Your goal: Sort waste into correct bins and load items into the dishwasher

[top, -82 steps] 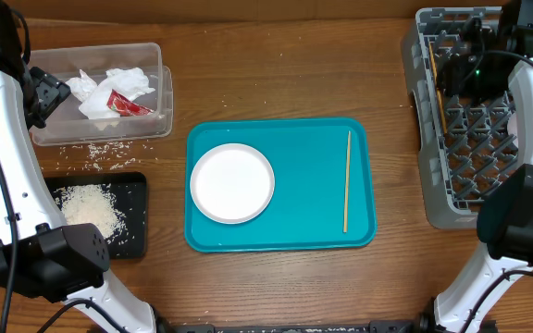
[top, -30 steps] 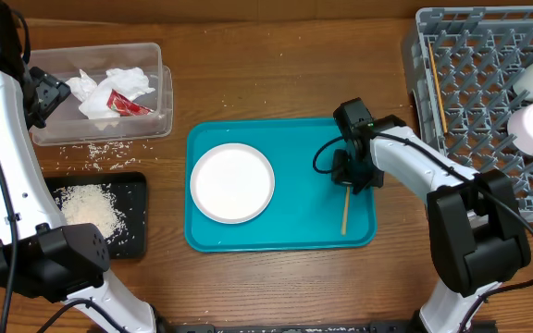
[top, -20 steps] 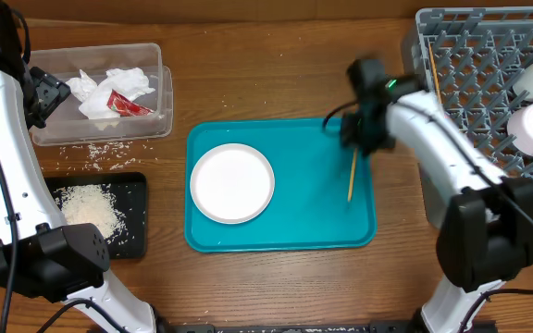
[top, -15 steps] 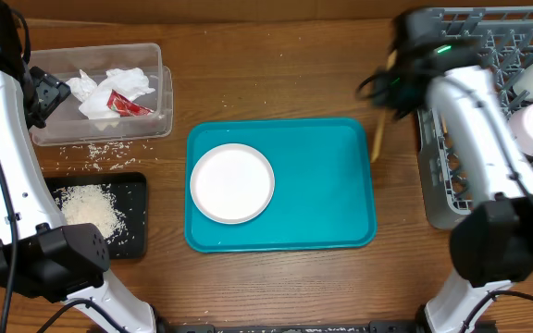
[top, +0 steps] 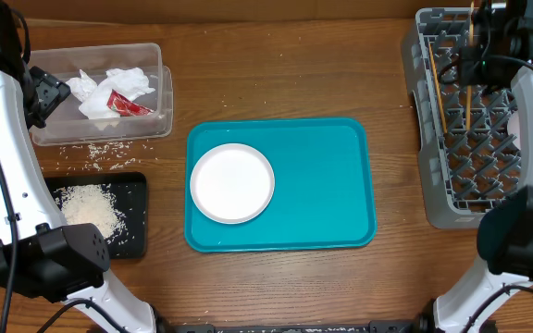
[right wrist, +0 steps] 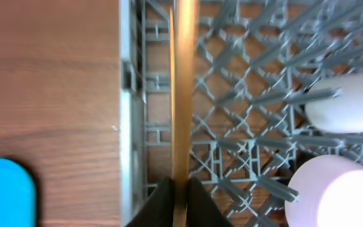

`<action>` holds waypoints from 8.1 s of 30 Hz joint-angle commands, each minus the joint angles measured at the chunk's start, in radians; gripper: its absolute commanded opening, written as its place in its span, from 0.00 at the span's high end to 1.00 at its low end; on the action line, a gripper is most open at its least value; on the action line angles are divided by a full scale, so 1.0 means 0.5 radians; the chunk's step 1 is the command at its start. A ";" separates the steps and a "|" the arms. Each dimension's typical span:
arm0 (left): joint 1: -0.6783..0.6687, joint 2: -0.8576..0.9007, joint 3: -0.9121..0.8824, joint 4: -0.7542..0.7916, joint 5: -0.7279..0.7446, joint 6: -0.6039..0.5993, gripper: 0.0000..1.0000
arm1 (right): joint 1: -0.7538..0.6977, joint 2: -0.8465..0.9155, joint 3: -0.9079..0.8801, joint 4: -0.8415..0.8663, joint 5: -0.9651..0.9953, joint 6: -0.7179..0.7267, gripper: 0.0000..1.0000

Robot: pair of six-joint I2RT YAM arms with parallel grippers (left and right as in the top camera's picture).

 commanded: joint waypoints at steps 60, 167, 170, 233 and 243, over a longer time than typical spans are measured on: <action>0.007 -0.009 0.018 0.005 -0.034 0.016 0.00 | 1.769 0.681 -0.113 -0.418 -0.225 1.538 0.26; 0.007 -0.009 0.018 0.005 -0.034 0.016 0.00 | 0.606 -0.056 1.028 -1.044 0.497 1.347 0.00; 0.007 -0.009 0.018 0.005 -0.034 0.016 0.00 | 0.606 -0.209 1.028 -1.248 0.314 1.347 0.00; 0.007 -0.009 0.018 0.005 -0.034 0.016 0.00 | 0.623 -2.496 -1.697 -0.002 -0.153 0.953 0.00; 0.007 -0.009 0.018 0.005 -0.034 0.016 0.00 | 0.417 -3.085 -2.577 0.752 -0.382 0.837 0.00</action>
